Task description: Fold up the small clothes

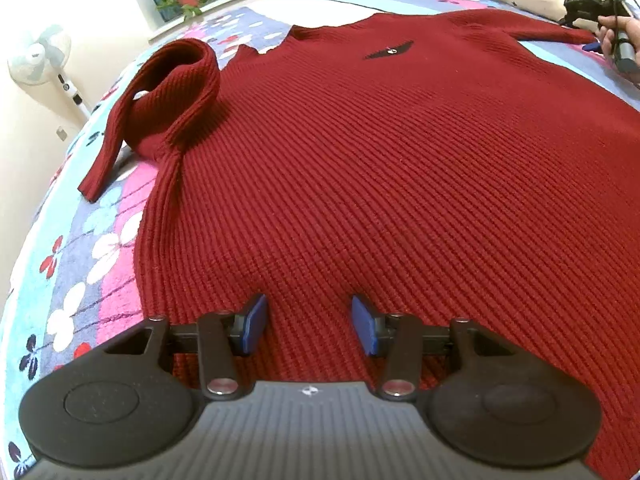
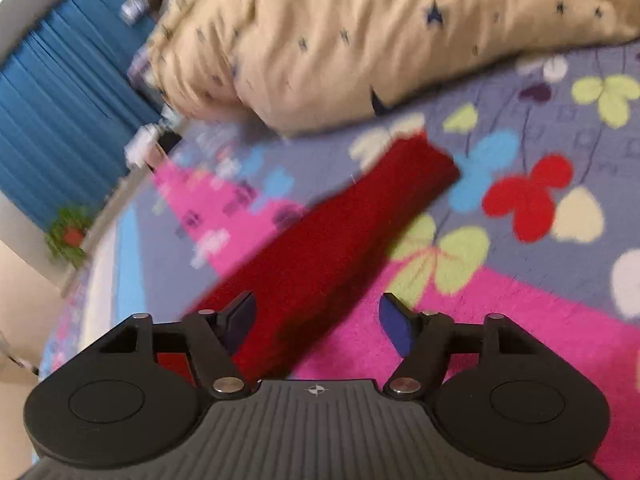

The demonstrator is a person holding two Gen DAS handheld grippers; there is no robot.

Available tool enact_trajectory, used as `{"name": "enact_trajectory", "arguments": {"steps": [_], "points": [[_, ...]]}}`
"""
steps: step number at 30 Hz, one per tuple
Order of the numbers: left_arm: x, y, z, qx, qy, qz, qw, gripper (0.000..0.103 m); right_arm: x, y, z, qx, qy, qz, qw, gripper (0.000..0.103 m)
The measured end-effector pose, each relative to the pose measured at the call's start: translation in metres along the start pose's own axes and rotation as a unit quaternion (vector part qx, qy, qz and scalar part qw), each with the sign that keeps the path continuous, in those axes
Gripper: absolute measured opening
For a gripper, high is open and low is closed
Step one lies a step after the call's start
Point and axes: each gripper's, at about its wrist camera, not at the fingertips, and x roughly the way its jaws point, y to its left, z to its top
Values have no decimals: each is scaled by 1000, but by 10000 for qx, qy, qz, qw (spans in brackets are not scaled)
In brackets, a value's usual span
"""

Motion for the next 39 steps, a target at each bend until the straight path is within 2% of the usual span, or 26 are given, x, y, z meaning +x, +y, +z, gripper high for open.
{"name": "enact_trajectory", "arguments": {"steps": [1,2,3,4,5,6,9,11,13,14,17,18,19,20,21,22,23,24,26,29,30,31,33,36,38,39], "points": [[0,-1,-1,23,-29,19,10000,52,2,2,1,-100,-32,-95,9999,33],[0,-2,-1,36,-49,32,10000,52,5,2,3,-154,-37,-131,9998,10],[0,-2,-1,40,-59,32,10000,52,3,-3,6,-98,-164,-91,9998,10],[0,-2,-1,35,-62,24,10000,52,-8,-6,7,-49,-536,-115,9985,9],[0,-1,-1,23,-59,11,10000,52,-20,-7,2,-128,-806,-283,9963,9],[0,0,-1,3,-47,1,10000,52,-23,-6,3,-151,-900,-556,9943,9],[-1,0,-1,-4,-47,0,10000,52,-8,-16,-2,68,-346,-825,9960,11],[-1,1,-2,28,-71,-25,10000,52,-13,-2,-5,-592,-346,-998,9926,14],[-3,6,-2,-17,-94,-94,9999,53,-33,7,-2,-532,-339,-1222,9905,34],[-4,9,-2,-94,-85,-148,9998,53,-47,10,0,-397,-431,-1223,9908,36],[-7,19,0,-338,-52,-262,9991,53,-93,31,-7,-611,-475,-860,9933,37],[-10,21,1,-385,-52,-264,9989,53,-114,42,-18,-859,-356,-524,9943,39],[-13,22,1,-423,-71,-223,9988,53,-132,51,-28,-1062,-205,-206,9939,46],[-17,23,1,-444,-108,-177,9988,53,-148,60,-40,-1296,10,105,9915,51],[-22,25,0,-465,-154,-142,9987,53,-162,68,-51,-1538,241,360,9872,61],[-27,27,0,-498,-201,-137,9985,53,-177,76,-70,-1909,584,634,9778,67],[-31,29,-2,-551,-231,-153,9981,53,-185,81,-83,-2176,820,737,9698,68],[-35,33,-4,-621,-228,-174,9977,53,-195,84,-104,-2570,1151,823,9560,69],[-39,39,-12,-756,-110,-210,9969,53,-207,81,-134,-3126,1428,684,9366,70],[-42,49,-27,-805,105,-59,9967,53,-203,59,-167,-3546,1951,-176,9143,71],[-44,52,-31,-827,117,-45,9965,53,-201,51,-172,-3497,2077,-285,9131,71],[-47,56,-36,-869,126,-53,9961,54,-206,45,-172,-3434,2041,-224,9165,71],[-51,62,-44,-955,228,-19,9952,59,-214,41,-172,-3469,2047,-150,9152,71],[-57,68,-56,-1165,497,-65,9919,60,-222,29,-171,-3283,2147,-25,9198,69],[-61,69,-61,-1327,543,-212,9894,55,-233,30,-178,-3335,2164,92,9175,58],[-63,68,-62,-1365,558,-292,9886,43,-238,31,-180,-3349,2192,211,9162,40]]}}
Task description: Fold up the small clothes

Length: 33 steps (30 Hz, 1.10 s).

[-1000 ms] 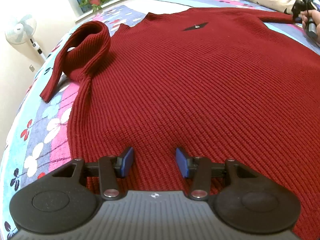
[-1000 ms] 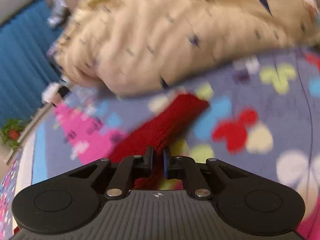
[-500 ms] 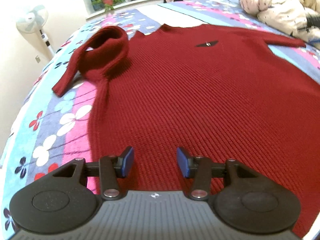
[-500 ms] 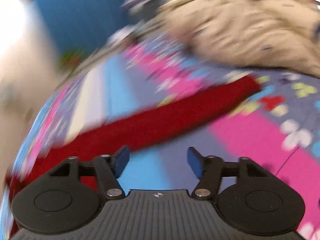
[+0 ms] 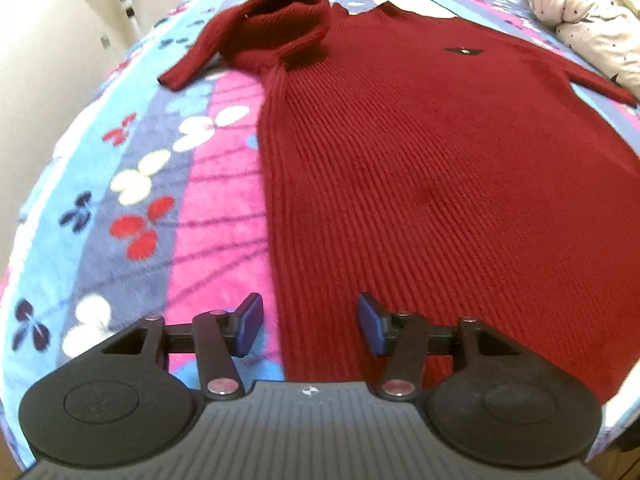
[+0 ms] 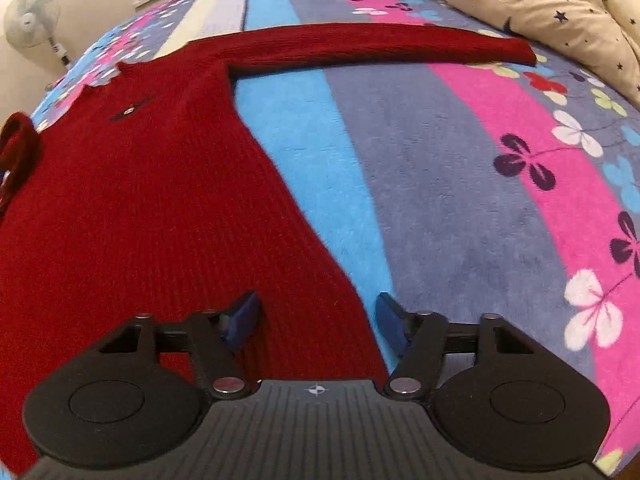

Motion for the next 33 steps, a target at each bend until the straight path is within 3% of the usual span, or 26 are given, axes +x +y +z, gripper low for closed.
{"name": "enact_trajectory", "arguments": {"steps": [1,2,3,6,9,12,14,15,16,18,20,23,25,27,33], "points": [[-1,-1,-1,-26,22,-117,9999,37,-3,2,-2,-56,-15,78,10000,21],[-3,-3,-2,-18,19,-177,9998,20,-7,2,-3,-80,-61,110,9999,9],[-5,-5,-2,39,4,-204,9998,11,-12,-3,-2,52,-106,198,9997,7],[-21,-4,1,57,-149,-150,9998,10,-40,-26,2,1008,-558,320,9928,6],[-30,4,4,-236,-239,-189,9993,11,-45,-24,-3,822,-498,394,9946,6],[-17,-4,5,-70,-19,225,9997,18,-34,-13,-9,410,-276,-129,9987,11],[-19,-11,7,139,-252,592,9978,33,-42,-9,-9,366,-735,-711,9941,24],[-25,-16,8,247,-463,729,9960,38,-51,-7,-8,421,-1077,-798,9901,39],[-30,-21,10,338,-675,779,9941,40,-58,-5,-8,471,-1341,-713,9873,52],[-35,-26,14,333,-900,611,9935,40,-70,1,-6,389,-1717,-337,9838,57],[-30,-29,17,215,-806,328,9960,40,-71,12,-5,109,-1865,-47,9824,58],[-1,-37,17,285,-15,148,9995,46,-49,30,-4,-313,-1278,358,9907,65],[1,-44,18,423,-64,302,9986,49,-24,39,-5,-514,-556,397,9963,64],[-7,-47,23,433,-241,331,9982,49,-8,46,-6,-580,-170,312,9977,64],[-26,-41,47,61,-798,181,9966,49,-10,57,9,-693,-407,493,9955,63]]}}
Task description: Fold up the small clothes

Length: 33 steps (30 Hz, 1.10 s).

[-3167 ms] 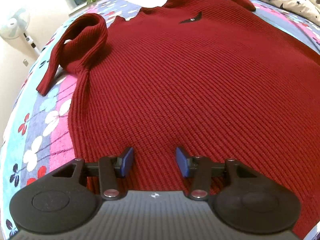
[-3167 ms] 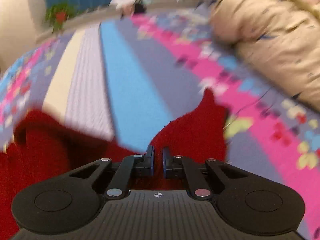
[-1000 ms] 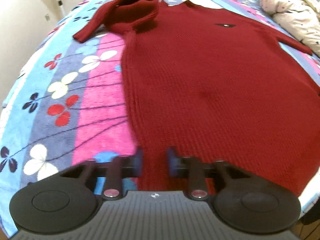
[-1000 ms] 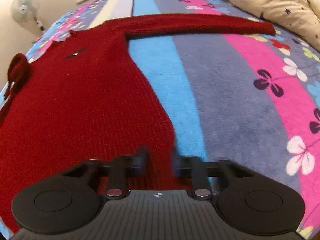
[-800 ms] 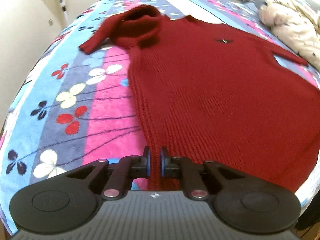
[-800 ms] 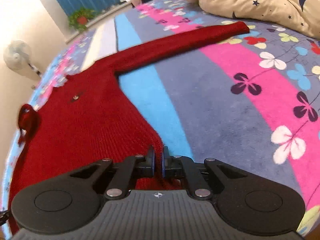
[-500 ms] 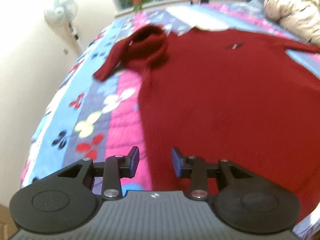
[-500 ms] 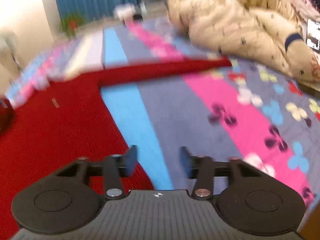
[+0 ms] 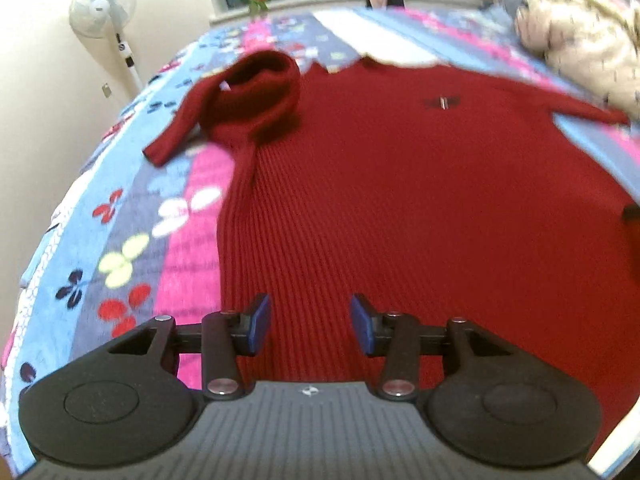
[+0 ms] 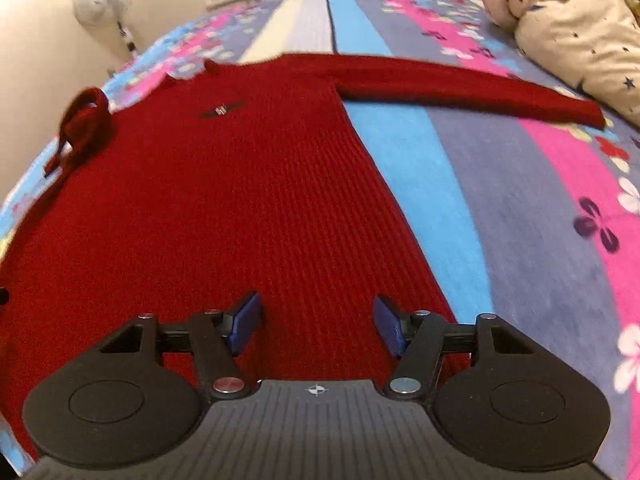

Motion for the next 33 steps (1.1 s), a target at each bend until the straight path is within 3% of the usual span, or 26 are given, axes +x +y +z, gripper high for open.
{"name": "enact_trajectory", "arguments": {"steps": [3,7,9,12,15,18,24,29,32,33], "points": [[2,13,25,-425,-234,-111,9988,49,-2,7,5,-110,-145,16,9998,57],[6,40,64,-1056,-538,-203,9927,49,0,22,17,-370,-399,155,9984,34],[14,56,84,-1468,-641,-166,9869,49,3,27,24,-452,-468,277,9975,31],[36,86,112,-2290,-667,-236,9709,49,7,36,30,-650,-523,350,9959,31],[71,118,130,-3106,-479,-548,9478,51,13,46,30,-949,-453,310,9940,31],[104,141,139,-3858,-480,-652,9190,53,25,56,29,-1327,-328,234,9903,31],[160,175,144,-5327,-615,-1282,8342,61,48,55,33,-1271,151,170,9916,31],[197,183,146,-6009,-743,-1542,7808,61,52,55,34,-1327,173,223,9908,31],[213,192,148,-6321,-828,-1384,7579,61,53,53,33,-1331,173,261,9906,31],[217,195,148,-6385,-807,-1294,7543,59,53,53,33,-1322,177,267,9907,31]]}}
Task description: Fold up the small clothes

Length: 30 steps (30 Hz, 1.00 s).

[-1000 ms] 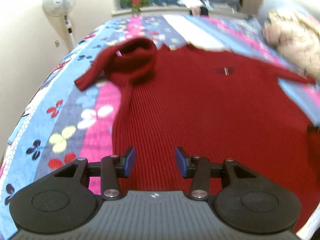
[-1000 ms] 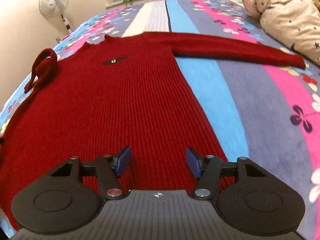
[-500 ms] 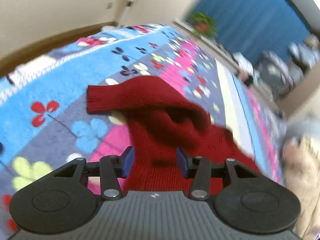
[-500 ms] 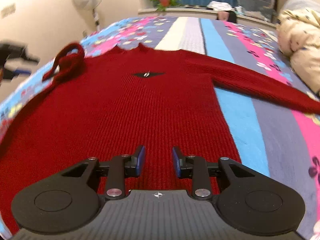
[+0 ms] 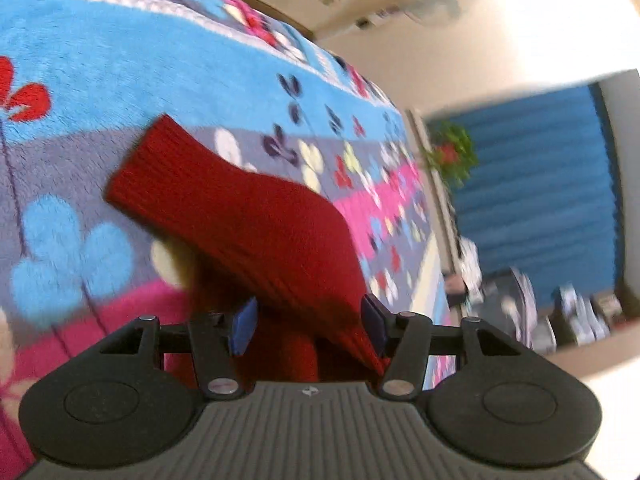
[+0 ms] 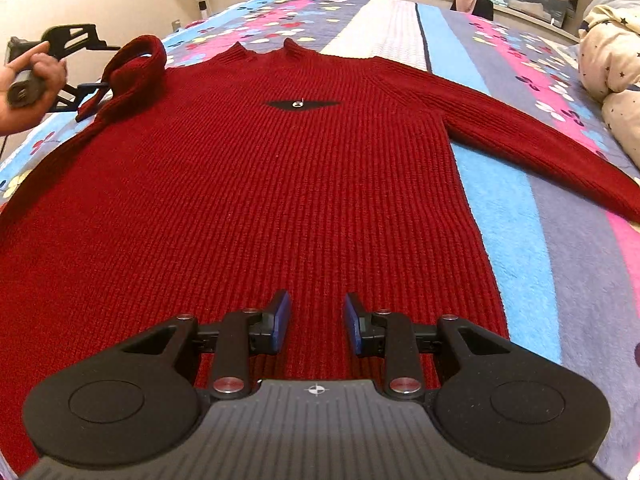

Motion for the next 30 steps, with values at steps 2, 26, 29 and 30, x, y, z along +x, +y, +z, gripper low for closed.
{"name": "enact_trajectory", "arguments": {"steps": [2,26,29,30], "points": [[4,1,9,70,-132,179,9997,31,0,-1,0,-3,-3,-6,10000,31],[-142,64,80,3075,-1618,2225,9109,32,-4,17,-7,-171,-144,-385,9990,32],[-117,87,76,3107,-929,2981,8978,25,-10,16,-12,-186,-191,-458,9986,33],[-118,79,73,3311,-1043,2994,8887,28,-12,13,-14,-119,-211,-472,9986,35]]}}
